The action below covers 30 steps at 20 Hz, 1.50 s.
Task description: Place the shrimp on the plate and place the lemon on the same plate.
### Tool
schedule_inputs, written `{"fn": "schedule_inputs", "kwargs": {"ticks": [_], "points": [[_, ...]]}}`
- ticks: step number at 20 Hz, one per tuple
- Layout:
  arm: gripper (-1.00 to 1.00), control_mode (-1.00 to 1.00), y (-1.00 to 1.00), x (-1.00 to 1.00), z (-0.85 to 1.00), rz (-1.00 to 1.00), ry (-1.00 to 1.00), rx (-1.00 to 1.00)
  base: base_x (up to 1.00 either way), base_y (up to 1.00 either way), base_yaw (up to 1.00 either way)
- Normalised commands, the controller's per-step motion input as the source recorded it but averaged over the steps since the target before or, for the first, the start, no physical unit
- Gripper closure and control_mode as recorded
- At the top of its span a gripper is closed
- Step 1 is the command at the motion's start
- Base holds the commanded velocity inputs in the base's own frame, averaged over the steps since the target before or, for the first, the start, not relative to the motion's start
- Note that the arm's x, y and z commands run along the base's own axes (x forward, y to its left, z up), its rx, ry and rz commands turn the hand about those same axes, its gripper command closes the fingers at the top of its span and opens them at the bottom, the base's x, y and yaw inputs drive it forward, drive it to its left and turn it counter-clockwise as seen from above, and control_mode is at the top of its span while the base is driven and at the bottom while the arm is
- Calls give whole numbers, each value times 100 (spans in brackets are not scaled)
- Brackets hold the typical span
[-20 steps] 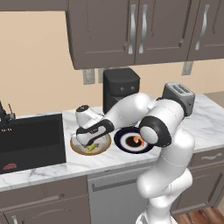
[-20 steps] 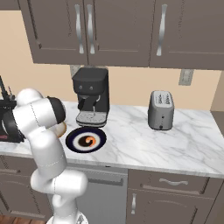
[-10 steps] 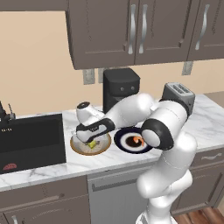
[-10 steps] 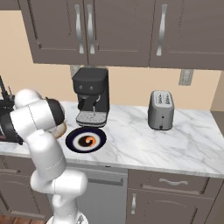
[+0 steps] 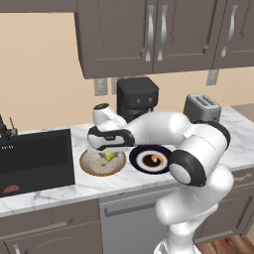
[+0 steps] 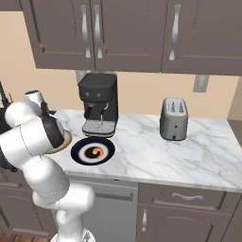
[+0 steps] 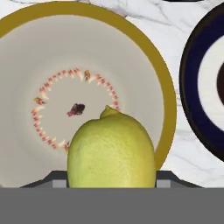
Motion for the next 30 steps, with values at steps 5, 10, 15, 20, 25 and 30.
{"fn": "schedule_inputs", "kwargs": {"ticks": [5, 10, 15, 20, 25, 30], "points": [[100, -100, -62, -36, 31, 2, 0, 11, 0, 0, 0], [100, -100, -69, -34, 21, 1, 0, 11, 0, 0, 0], [100, -100, -74, -22, 7, 0, 0, 12, 0, 0, 0], [100, -100, -69, -18, 1, 0, -1, 5, 0, 0, 0], [100, -100, -38, 7, -6, 0, 0, 0, 0, 0, 0], [100, -100, -17, 36, -16, 2, 5, 0, 0, 0, 0]]}}
